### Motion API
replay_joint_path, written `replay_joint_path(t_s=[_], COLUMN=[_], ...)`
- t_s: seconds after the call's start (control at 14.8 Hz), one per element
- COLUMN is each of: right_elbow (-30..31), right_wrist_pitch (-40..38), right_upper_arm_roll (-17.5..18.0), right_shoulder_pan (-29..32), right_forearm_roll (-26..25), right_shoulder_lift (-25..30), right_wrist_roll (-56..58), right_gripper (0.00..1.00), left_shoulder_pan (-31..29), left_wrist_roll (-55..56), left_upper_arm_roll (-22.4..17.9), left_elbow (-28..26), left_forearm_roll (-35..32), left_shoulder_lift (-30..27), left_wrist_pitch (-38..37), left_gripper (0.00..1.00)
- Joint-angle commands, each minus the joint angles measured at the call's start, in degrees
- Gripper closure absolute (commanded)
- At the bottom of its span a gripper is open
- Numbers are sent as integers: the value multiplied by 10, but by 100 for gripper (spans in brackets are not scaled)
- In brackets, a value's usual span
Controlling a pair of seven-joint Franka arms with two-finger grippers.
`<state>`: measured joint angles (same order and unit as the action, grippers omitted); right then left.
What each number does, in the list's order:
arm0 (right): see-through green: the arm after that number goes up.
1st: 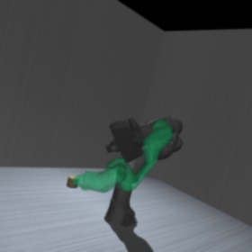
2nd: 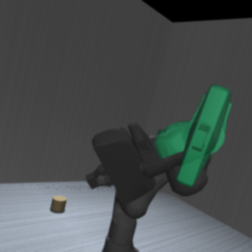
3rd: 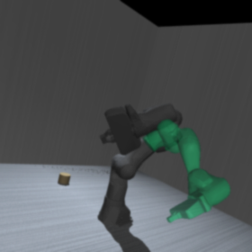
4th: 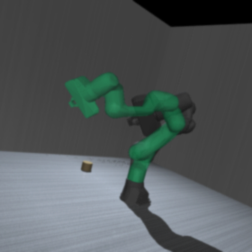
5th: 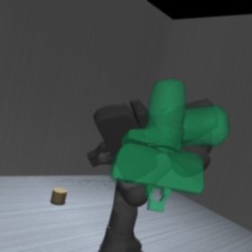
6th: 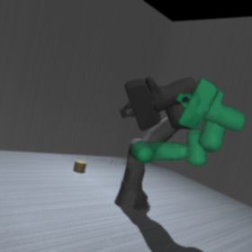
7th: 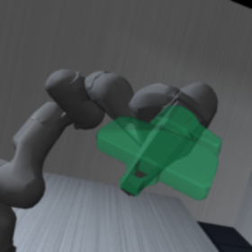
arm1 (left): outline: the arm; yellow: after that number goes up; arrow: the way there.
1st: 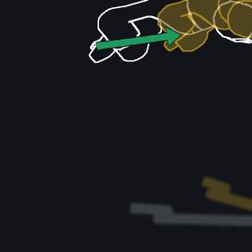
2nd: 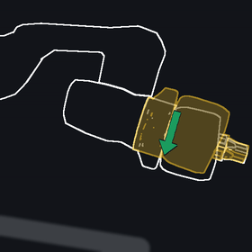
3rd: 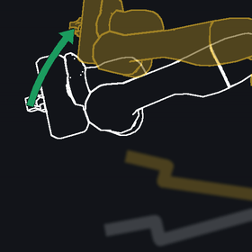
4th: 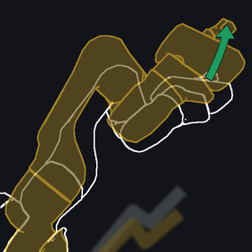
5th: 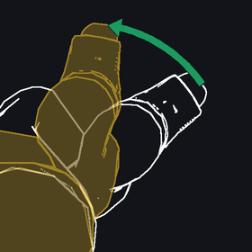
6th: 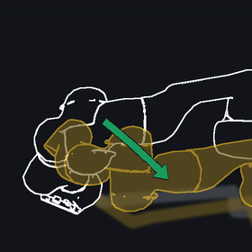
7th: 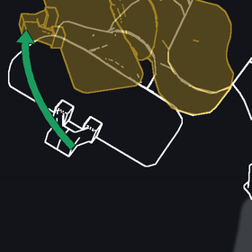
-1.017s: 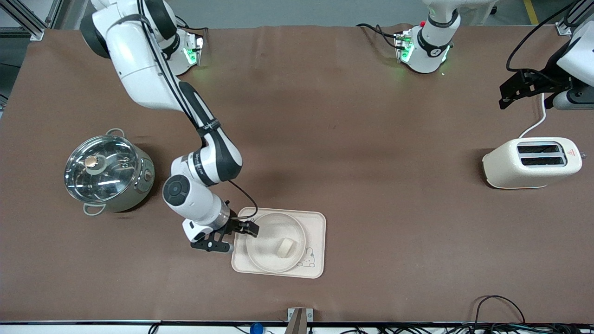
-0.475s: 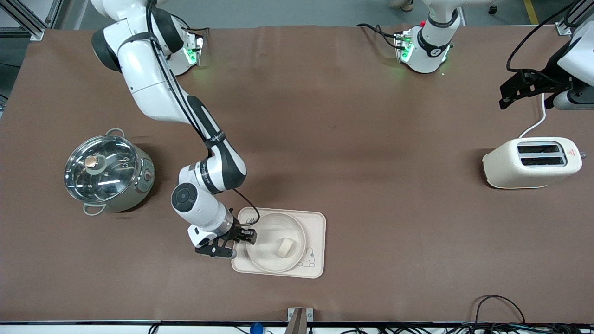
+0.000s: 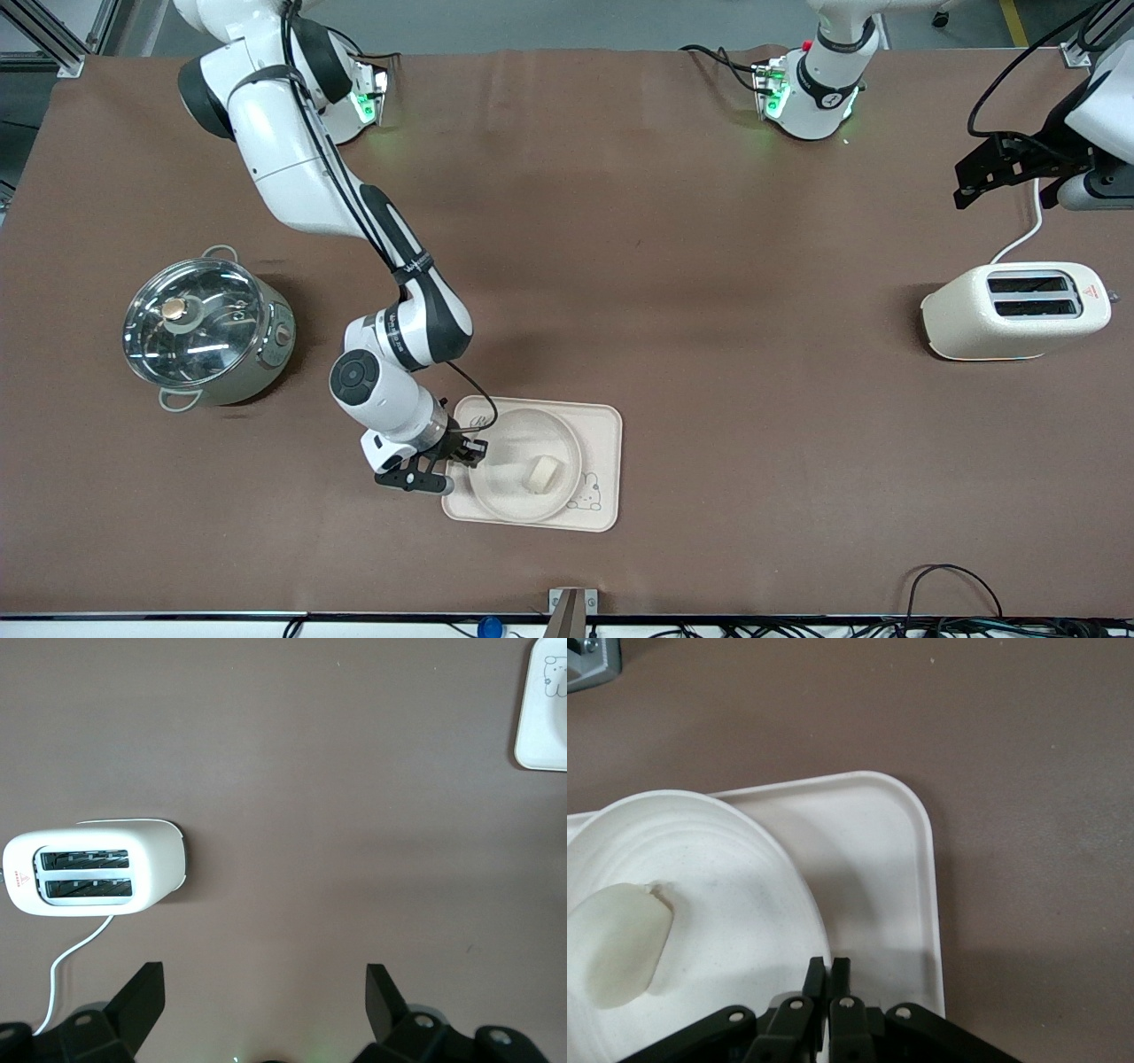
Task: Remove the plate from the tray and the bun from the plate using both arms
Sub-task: 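Lift the plate off the tray and set it on the table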
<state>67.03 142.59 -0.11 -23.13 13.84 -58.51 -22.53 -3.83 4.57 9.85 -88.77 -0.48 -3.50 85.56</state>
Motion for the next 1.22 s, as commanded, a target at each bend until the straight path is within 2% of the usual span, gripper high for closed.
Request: replay_joint_path(t_s=[0.0, 0.14, 0.34, 0.61, 0.81, 0.95, 1.08, 1.15], right_elbow=[-2, 49, 184, 386, 504, 538, 550, 550], right_wrist_pitch=[4, 2, 9, 115, 207, 241, 242, 241], right_upper_arm_roll=[9, 45, 64, 109, 141, 152, 153, 153], right_shoulder_pan=[7, 21, 24, 27, 26, 27, 27, 27], right_forearm_roll=[10, 9, 9, 9, 9, 9, 8, 9], right_shoulder_lift=[8, 50, 157, 263, 299, 300, 302, 302], right_wrist_roll=[-2, -2, 4, 4, 5, 7, 28, 29], right_gripper=[100, 100, 100, 100, 100, 100, 100, 88], left_shoulder_pan=[-4, -4, -4, -4, 0, 4, 5, 5], left_wrist_roll=[-8, -8, -7, 0, 2, 7, 41, 61], left_upper_arm_roll=[1, 1, 0, 1, 2, 10, 24, 34], left_elbow=[10, 10, 9, 7, 0, 0, -3, -4], left_forearm_roll=[4, 4, 6, 7, 10, 10, 10, 10], left_shoulder_lift=[3, 3, 3, 4, 11, 24, 39, 51], left_wrist_pitch=[0, 0, 0, 0, -2, -2, 0, 1], left_gripper=[0, 0, 0, 0, 0, 0, 0, 0])
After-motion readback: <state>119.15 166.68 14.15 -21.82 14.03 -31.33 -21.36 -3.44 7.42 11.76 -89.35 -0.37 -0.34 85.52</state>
